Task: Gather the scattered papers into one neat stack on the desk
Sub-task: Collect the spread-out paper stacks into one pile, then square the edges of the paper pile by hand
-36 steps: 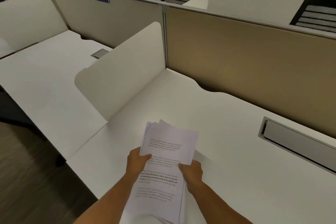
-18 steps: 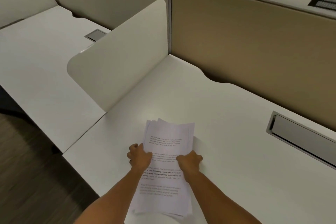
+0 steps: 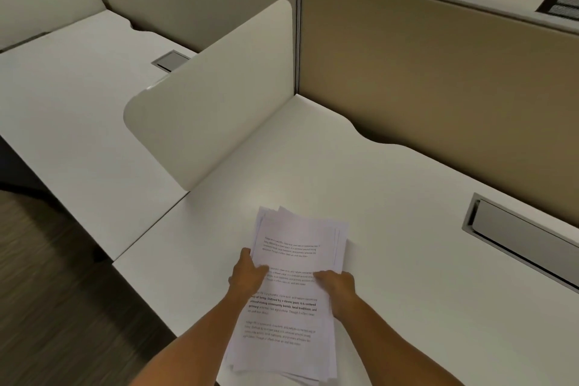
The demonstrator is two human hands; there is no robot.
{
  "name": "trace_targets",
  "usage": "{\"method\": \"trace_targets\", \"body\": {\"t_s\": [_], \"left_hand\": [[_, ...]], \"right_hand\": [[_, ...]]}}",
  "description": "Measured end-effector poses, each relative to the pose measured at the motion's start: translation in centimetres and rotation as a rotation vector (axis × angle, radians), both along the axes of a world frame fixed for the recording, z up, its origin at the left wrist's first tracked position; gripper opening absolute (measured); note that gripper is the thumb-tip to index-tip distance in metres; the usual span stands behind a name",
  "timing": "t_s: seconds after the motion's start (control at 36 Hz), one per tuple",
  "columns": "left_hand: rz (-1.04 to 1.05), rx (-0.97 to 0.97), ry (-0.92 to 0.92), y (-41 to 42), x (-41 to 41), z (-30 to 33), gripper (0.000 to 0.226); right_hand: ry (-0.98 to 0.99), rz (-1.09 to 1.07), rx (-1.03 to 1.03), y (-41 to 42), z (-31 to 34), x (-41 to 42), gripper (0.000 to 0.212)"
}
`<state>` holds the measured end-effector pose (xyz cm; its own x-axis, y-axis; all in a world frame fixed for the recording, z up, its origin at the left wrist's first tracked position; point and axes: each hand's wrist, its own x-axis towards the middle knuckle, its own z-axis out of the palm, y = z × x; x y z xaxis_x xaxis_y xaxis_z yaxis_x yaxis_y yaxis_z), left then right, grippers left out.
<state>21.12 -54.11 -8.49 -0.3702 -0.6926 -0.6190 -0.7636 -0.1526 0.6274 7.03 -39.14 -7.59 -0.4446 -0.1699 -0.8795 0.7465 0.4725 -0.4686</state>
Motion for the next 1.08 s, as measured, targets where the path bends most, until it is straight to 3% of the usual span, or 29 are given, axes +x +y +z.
{"method": "trace_targets", "body": {"t_s": [0.19,0.31,0.44,0.67,0.94,1.08], "left_hand": [[0.180,0.116,0.136,1.6,0.9,0.7,0.068],[0.126,0.145,0.230,2.4,1.6,1.1,0.039],[0.160,0.164,0.328,3.6,2.0,2.7,0.032],[0.044,0.171,0.504,6.6,0.3,7.3,0.036],[-0.082,0.084,0.661,13.8,-5.9,10.4,0.045],[-0.109,0.055,0.685,17.1,-7.8,10.3,0.040]], "right_hand": [[-0.022,0.013,-0.103,1.3,0.7,0.0,0.035],[0.006,-0.005,-0.169,2.4,1.4,-0.1,0.034],[0.023,-0.013,-0.254,5.2,2.2,-0.9,0.030],[0.291,0.053,-0.350,11.5,6.3,-3.2,0.037],[0.612,0.003,-0.420,20.2,11.5,-6.2,0.025],[0.667,-0.029,-0.431,24.2,11.7,-6.4,0.029]]}}
